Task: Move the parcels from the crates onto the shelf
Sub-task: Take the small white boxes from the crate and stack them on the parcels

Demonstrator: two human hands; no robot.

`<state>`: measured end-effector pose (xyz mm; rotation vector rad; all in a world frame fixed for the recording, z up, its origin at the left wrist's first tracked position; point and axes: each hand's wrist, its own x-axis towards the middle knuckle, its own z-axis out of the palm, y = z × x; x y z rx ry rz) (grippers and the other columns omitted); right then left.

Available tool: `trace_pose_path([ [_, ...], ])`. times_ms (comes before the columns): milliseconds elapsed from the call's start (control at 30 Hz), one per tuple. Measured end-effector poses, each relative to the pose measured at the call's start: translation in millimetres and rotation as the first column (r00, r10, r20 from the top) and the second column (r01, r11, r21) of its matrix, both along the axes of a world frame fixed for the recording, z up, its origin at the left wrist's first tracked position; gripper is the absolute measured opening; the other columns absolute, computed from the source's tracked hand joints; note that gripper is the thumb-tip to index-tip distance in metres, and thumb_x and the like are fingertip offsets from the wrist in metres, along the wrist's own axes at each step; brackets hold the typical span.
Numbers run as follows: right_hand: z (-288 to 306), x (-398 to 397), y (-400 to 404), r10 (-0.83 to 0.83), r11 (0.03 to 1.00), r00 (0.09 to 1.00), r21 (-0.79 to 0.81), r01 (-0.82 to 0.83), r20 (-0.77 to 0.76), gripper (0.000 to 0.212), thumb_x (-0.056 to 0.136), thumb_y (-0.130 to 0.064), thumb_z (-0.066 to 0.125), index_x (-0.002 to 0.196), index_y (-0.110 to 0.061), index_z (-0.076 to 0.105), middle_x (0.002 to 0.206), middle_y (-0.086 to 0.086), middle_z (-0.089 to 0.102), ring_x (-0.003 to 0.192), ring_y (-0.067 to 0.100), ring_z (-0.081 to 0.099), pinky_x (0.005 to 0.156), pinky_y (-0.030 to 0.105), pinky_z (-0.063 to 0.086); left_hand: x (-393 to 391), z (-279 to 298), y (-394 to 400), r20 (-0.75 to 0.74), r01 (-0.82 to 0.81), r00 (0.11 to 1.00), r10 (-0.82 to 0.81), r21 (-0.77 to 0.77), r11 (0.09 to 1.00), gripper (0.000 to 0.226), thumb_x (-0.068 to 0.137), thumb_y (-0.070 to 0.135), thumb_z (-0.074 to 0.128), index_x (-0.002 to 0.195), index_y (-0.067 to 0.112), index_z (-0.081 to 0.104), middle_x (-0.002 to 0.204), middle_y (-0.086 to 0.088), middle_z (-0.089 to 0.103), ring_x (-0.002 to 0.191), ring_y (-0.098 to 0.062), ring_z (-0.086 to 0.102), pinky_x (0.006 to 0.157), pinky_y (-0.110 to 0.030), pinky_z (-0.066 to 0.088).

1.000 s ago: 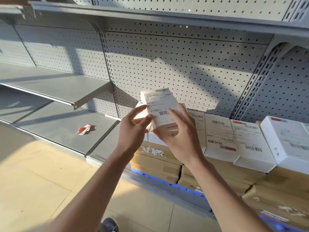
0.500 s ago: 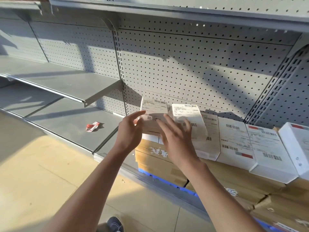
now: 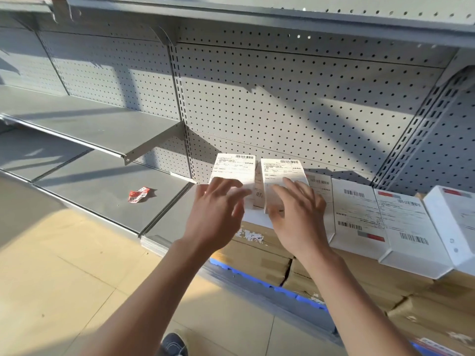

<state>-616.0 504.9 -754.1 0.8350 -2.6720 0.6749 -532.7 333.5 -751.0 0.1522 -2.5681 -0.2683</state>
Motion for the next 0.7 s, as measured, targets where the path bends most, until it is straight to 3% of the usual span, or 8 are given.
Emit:
trace_pose_path([
  [100,4,-1,15,-0.022,0.997,0.997,0.078,0.016,0.072,0.044,0.1,-0.036,0.056,0.143,-0.031,0.052,0.154,-0.007,0.043,0.146,0.021,0.029,0.116,0.058,0.024,3,-7,9,0.098,0.041,0.995,-0.033,-0.082,0.996,0.035,0.094,0.027,0.063,0.128,0.033,0.066,0.132,0.009,0.06,0.121,-0.02,0.052,0.1,-0.046,0.04],
  [367,2,0,15,0.055,0.996,0.995,0.062,-0.061,0.083,0.051,0.101,-0.02,0.054,0.151,-0.025,0.045,0.157,-0.001,0.041,0.146,0.022,0.028,0.117,0.047,0.031,7,-8,-5,0.138,-0.002,0.99,0.003,-0.002,1.0,0.041,0.099,0.032,0.056,0.141,0.028,0.056,0.151,0.009,0.05,0.146,-0.016,0.036,0.116,-0.044,0.031],
  [467,-2,0,7,0.061,0.995,0.996,0.077,-0.067,0.068,0.054,0.101,-0.02,0.052,0.153,-0.025,0.041,0.158,0.0,0.039,0.146,0.023,0.027,0.114,0.048,0.034,8,-8,-8,0.139,-0.012,0.99,0.011,0.004,1.0,0.04,0.098,0.032,0.058,0.138,0.029,0.056,0.152,0.008,0.048,0.149,-0.019,0.029,0.117,-0.048,0.03],
  [700,-7,2,-2,0.075,0.992,0.997,0.104,-0.077,0.026,0.047,0.097,-0.014,0.056,0.142,-0.025,0.051,0.153,0.004,0.043,0.144,0.026,0.029,0.108,0.049,0.038,7,-9,-7,0.199,-0.054,0.979,0.054,-0.007,0.999,0.047,0.097,0.034,0.057,0.144,0.034,0.05,0.155,0.008,0.043,0.148,-0.019,0.028,0.114,-0.052,0.031],
])
